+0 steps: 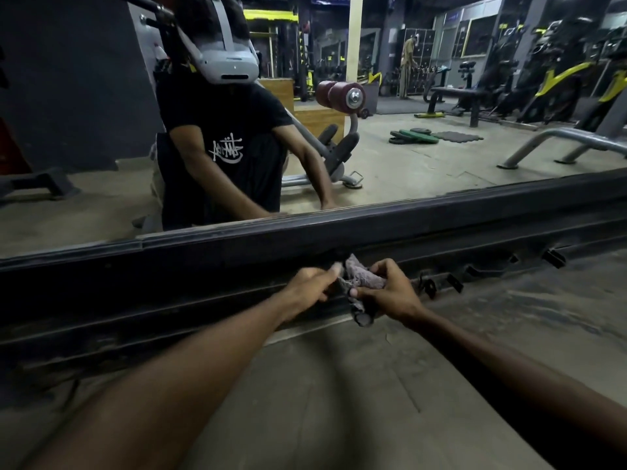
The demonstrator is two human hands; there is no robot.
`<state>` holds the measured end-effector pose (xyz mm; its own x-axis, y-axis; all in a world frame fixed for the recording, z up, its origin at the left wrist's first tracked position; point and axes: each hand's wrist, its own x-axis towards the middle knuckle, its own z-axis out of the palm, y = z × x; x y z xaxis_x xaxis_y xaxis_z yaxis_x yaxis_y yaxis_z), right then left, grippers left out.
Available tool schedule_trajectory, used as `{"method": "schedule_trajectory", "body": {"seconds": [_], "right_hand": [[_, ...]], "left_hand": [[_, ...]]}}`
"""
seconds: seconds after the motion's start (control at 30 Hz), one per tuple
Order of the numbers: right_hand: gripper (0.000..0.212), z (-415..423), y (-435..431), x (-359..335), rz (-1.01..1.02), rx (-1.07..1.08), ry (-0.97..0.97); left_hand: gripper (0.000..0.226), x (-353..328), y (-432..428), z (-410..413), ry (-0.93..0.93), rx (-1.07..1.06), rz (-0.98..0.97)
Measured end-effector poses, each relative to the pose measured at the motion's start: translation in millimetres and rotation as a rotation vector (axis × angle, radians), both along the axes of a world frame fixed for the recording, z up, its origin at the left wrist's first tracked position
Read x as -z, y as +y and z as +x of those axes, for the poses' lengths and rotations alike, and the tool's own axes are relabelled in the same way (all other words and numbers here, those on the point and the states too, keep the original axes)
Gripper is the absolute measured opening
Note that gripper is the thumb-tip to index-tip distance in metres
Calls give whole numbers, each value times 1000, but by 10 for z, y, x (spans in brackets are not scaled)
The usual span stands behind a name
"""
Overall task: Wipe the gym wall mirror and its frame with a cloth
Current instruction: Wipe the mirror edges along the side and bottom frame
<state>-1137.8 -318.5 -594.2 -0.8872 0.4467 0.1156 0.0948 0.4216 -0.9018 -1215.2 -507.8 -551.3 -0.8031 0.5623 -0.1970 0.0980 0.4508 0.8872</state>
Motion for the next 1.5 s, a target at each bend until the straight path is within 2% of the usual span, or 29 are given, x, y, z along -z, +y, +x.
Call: {"method": "schedule_trajectory", "body": {"seconds": [0.07,0.13,0.23,0.27,0.33,0.4,0.5,0.53,0.6,0.63,0.67,0.77,0.8,0.87,0.93,1.0,1.1,1.13,1.23,1.33,1.4,1.5], "right_hand": [[57,-26,-86,-56,1,-94,-5],[51,-49,-125,-124,-26,-192,-33],[63,-46,-149,-235,-187,-270,-103],[63,-52,-138,-256,-231,-251,-133],[39,-35,-158,-306,-227,-247,-182],[17,-11,-191,-346,-134,-283,-235],[22,-51,-255,-409,-11,-264,-253],[23,-91,-266,-438,101,-222,-255],[18,-161,-287,-491,449,-140,-262],[17,-174,-318,-514,530,-142,-249],[16,-197,-328,-521,515,-185,-234],[14,-214,-399,-557,220,-402,-228],[12,-223,-412,-580,157,-428,-234],[11,-266,-409,-645,84,-407,-221],[13,-282,-364,-704,-1,-388,-251],[28,-263,-309,-737,-33,-431,-386],[73,-237,-241,-682,6,-468,-547],[73,-221,-227,-686,-11,-438,-543],[35,-164,-197,-717,-43,-324,-478],[33,-179,-193,-696,159,-167,-425],[26,-205,-223,-695,250,-160,-407],[8,-214,-219,-707,69,-296,-382]], "left_hand": [[36,-55,76,2,-69,-53,1],[26,-58,61,-10,-70,-106,-18],[6,-41,-36,-99,-132,-167,-7],[7,-41,-79,-114,-166,-182,15],[21,-30,-166,-158,-269,-167,83],[28,-13,-233,-183,-317,-83,80],[16,-98,-313,-179,-190,79,-183],[12,-150,-342,-169,-126,112,-288],[14,-228,-390,-152,-17,160,-447],[11,-240,-408,-153,17,167,-479],[3,-252,-423,-145,20,172,-457],[46,-251,-449,-227,-69,213,-235],[47,-255,-453,-242,-82,236,-189],[24,-257,-436,-280,-61,239,-149],[12,-242,-416,-310,-14,140,-102],[14,-206,-415,-351,-11,31,-59],[16,-190,-466,-373,-89,-68,-27],[16,-183,-493,-389,-109,-75,-43],[24,-153,-578,-419,-63,-5,-228],[15,-111,-619,-426,35,36,-351],[7,-83,-618,-423,45,26,-369],[30,-102,-577,-363,-79,18,-349]]}}
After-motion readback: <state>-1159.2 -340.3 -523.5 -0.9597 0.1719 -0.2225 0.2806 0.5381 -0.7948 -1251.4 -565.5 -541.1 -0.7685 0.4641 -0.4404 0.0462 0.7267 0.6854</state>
